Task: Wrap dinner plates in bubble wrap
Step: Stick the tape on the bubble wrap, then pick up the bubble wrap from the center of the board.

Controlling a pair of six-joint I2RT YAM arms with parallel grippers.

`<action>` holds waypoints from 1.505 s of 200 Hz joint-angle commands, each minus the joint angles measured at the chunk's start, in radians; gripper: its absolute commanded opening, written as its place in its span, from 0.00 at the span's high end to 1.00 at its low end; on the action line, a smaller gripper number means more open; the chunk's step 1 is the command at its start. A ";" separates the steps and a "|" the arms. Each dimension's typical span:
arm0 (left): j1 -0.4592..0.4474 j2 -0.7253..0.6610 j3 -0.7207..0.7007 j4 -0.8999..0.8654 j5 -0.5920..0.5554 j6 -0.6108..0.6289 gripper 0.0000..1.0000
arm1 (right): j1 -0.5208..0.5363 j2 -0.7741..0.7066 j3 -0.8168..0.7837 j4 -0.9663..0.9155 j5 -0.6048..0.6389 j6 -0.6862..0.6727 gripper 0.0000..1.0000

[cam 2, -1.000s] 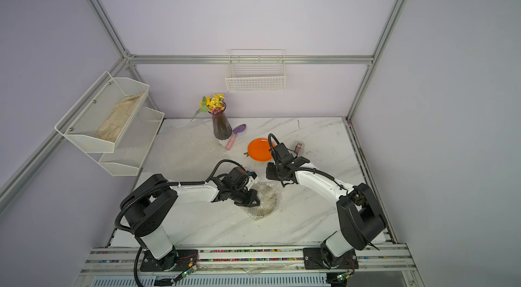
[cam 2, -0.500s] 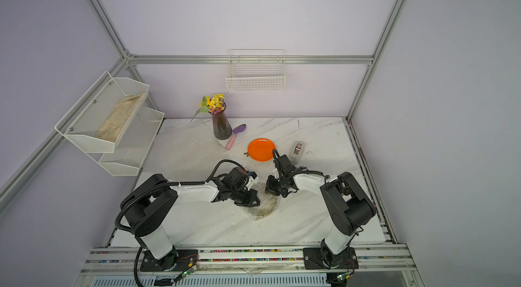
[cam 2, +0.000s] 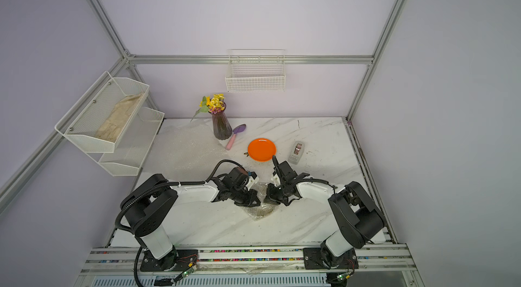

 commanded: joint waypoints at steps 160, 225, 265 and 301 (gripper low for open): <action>-0.018 0.037 -0.039 -0.155 -0.030 0.003 0.93 | -0.166 -0.151 -0.236 0.178 -0.085 0.076 0.89; 0.112 -0.210 0.287 -0.567 -0.336 0.103 0.54 | -0.260 -0.333 -0.092 -0.043 -0.041 0.023 1.00; 0.263 -0.026 0.534 -0.665 -0.352 0.193 0.50 | -0.460 -0.327 0.049 -0.093 -0.098 -0.029 1.00; 0.338 0.221 0.815 -0.672 -0.323 0.236 0.49 | -0.689 -0.224 0.173 -0.064 -0.116 -0.060 1.00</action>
